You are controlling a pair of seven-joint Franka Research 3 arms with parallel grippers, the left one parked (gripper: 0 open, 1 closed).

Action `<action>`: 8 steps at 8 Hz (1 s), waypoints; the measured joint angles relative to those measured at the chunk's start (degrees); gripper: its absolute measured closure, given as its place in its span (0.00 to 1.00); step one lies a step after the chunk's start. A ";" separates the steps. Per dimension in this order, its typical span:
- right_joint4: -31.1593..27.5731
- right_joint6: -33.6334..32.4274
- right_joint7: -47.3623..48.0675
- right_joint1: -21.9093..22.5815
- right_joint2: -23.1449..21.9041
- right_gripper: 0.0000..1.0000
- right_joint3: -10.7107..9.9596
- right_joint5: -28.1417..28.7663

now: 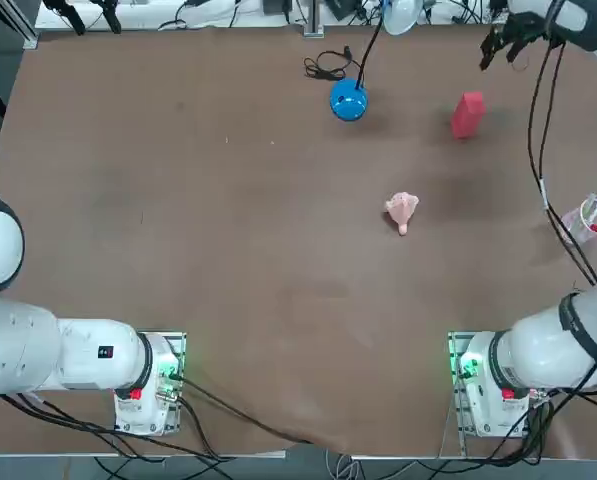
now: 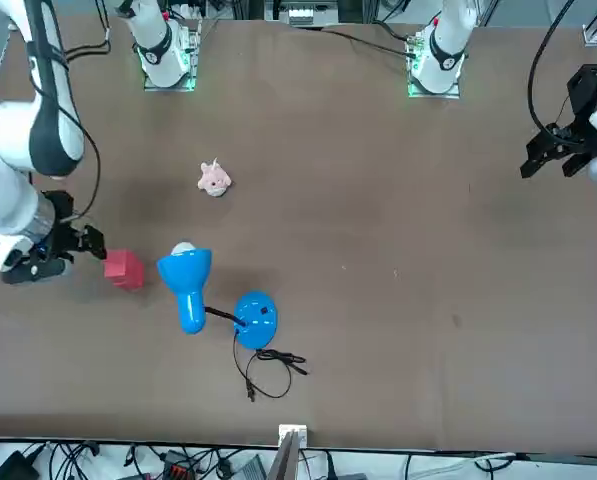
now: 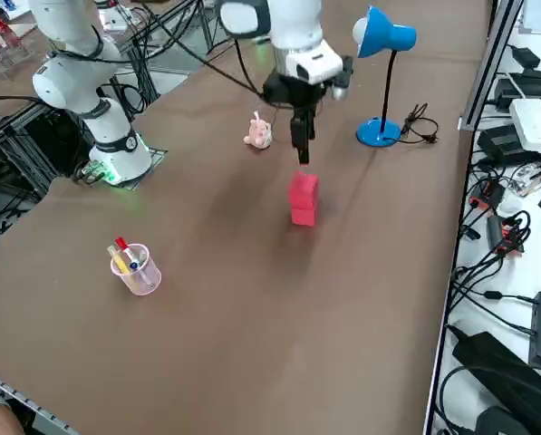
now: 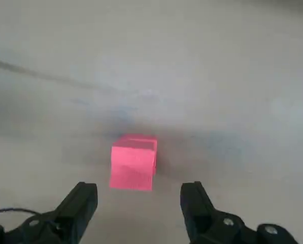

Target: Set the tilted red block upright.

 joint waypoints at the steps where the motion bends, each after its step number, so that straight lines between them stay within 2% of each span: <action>1: 1.87 -3.77 0.00 0.08 -1.68 0.00 0.24 0.00; 3: 7.08 -13.35 0.00 0.17 -5.28 0.00 0.42 0.06; 5: 9.40 -20.80 1.34 0.30 -9.49 0.00 0.46 0.42; 8: 9.41 -26.12 9.83 2.70 -14.22 0.00 0.81 0.48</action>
